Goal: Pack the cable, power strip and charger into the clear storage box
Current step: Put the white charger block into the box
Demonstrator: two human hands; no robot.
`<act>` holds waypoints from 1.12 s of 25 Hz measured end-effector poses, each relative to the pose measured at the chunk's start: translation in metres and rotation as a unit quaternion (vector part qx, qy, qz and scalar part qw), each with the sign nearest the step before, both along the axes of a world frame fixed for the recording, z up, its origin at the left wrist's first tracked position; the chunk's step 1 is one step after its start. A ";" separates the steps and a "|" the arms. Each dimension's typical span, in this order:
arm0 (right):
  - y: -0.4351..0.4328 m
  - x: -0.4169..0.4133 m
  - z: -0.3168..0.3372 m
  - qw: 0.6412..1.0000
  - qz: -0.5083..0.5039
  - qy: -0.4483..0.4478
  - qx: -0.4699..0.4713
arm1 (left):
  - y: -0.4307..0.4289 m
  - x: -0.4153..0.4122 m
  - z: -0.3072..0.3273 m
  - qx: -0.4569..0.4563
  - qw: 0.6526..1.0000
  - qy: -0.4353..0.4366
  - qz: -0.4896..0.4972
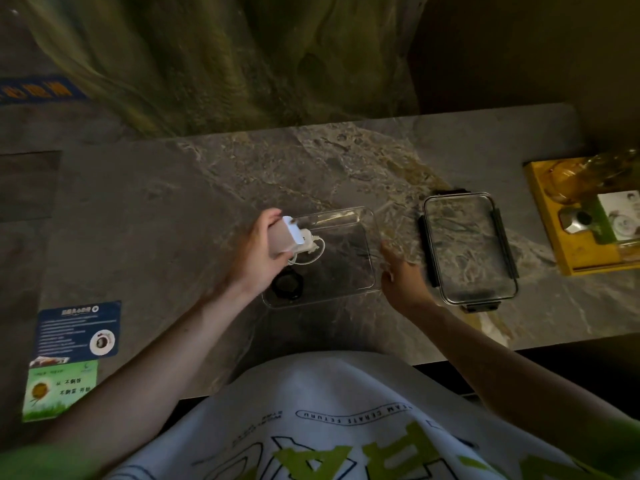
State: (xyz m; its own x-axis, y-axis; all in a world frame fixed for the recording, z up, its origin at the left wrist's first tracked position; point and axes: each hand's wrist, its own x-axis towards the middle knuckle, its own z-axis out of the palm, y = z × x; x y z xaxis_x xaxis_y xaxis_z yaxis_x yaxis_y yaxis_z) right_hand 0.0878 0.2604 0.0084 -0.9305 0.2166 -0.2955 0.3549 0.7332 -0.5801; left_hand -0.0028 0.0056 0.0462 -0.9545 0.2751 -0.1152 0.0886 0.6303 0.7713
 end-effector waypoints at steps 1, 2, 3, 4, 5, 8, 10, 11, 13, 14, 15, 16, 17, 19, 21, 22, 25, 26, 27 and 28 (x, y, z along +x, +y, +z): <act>0.001 0.000 0.001 1.000 0.005 0.004 -0.006 | 0.015 -0.001 0.000 -0.005 1.000 0.003 -0.022; 0.003 0.000 0.000 1.000 0.012 0.004 -0.014 | 0.028 -0.002 -0.004 -0.017 0.999 0.009 -0.044; 0.005 -0.001 0.000 1.000 0.018 0.003 -0.021 | 0.039 -0.003 -0.007 -0.038 0.997 0.019 -0.066; 0.008 -0.001 0.000 0.999 0.024 0.000 -0.026 | 0.050 -0.004 -0.011 -0.062 0.994 0.022 -0.084; 0.009 -0.002 0.000 0.999 0.032 0.000 -0.028 | 0.058 -0.005 -0.015 -0.085 0.991 0.016 -0.098; 0.017 -0.003 0.000 0.998 0.051 -0.001 -0.038 | 0.082 -0.006 -0.027 -0.126 0.985 -0.012 -0.116; 0.022 -0.003 -0.003 0.997 0.062 -0.002 -0.047 | 0.093 -0.008 -0.033 -0.139 0.982 -0.027 -0.121; 0.025 -0.004 -0.006 0.996 0.066 -0.002 -0.052 | 0.097 -0.009 -0.038 -0.144 0.981 -0.029 -0.129; 0.027 -0.005 -0.012 0.995 0.073 -0.009 -0.064 | 0.103 -0.012 -0.046 -0.148 0.978 -0.027 -0.145; 0.028 -0.005 -0.015 0.994 0.075 -0.008 -0.073 | 0.106 -0.013 -0.052 -0.151 0.977 -0.026 -0.151; 0.029 -0.005 -0.017 0.994 0.077 -0.004 -0.083 | 0.109 -0.014 -0.056 -0.156 0.975 -0.028 -0.154; 0.030 -0.004 -0.019 0.993 0.076 -0.001 -0.088 | 0.111 -0.014 -0.061 -0.161 0.974 -0.036 -0.156; 0.029 -0.004 -0.019 0.993 0.077 0.004 -0.089 | 0.113 -0.013 -0.065 -0.164 0.973 -0.045 -0.158; 0.032 -0.005 -0.020 0.992 0.086 0.016 -0.089 | 0.119 -0.013 -0.074 -0.167 0.970 -0.058 -0.164; 0.033 -0.005 -0.021 0.992 0.091 0.013 -0.092 | 0.121 -0.012 -0.078 -0.170 0.970 -0.047 -0.165; 0.034 -0.006 -0.021 0.992 0.090 0.003 -0.091 | 0.123 -0.013 -0.080 -0.171 0.971 -0.039 -0.165; 0.036 -0.006 -0.026 0.992 0.085 -0.018 -0.093 | 0.126 -0.016 -0.083 -0.178 0.970 -0.027 -0.166; 0.036 -0.006 -0.027 0.992 0.086 -0.022 -0.093 | 0.126 -0.018 -0.085 -0.183 0.969 -0.023 -0.167; 0.036 -0.006 -0.029 0.991 0.090 -0.022 -0.095 | 0.125 -0.019 -0.086 -0.186 0.968 -0.020 -0.166; 0.036 -0.006 -0.030 0.991 0.092 -0.022 -0.100 | 0.124 -0.020 -0.088 -0.187 0.968 -0.019 -0.166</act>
State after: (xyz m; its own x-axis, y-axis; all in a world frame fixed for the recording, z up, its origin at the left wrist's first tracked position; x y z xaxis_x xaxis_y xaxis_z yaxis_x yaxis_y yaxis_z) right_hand 0.0814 0.2961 -0.0219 -0.9341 -0.0219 -0.3564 0.2544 0.6596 -0.7072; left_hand -0.0225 0.1293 -0.0419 -0.8134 0.4990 -0.2990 0.3115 0.8077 0.5006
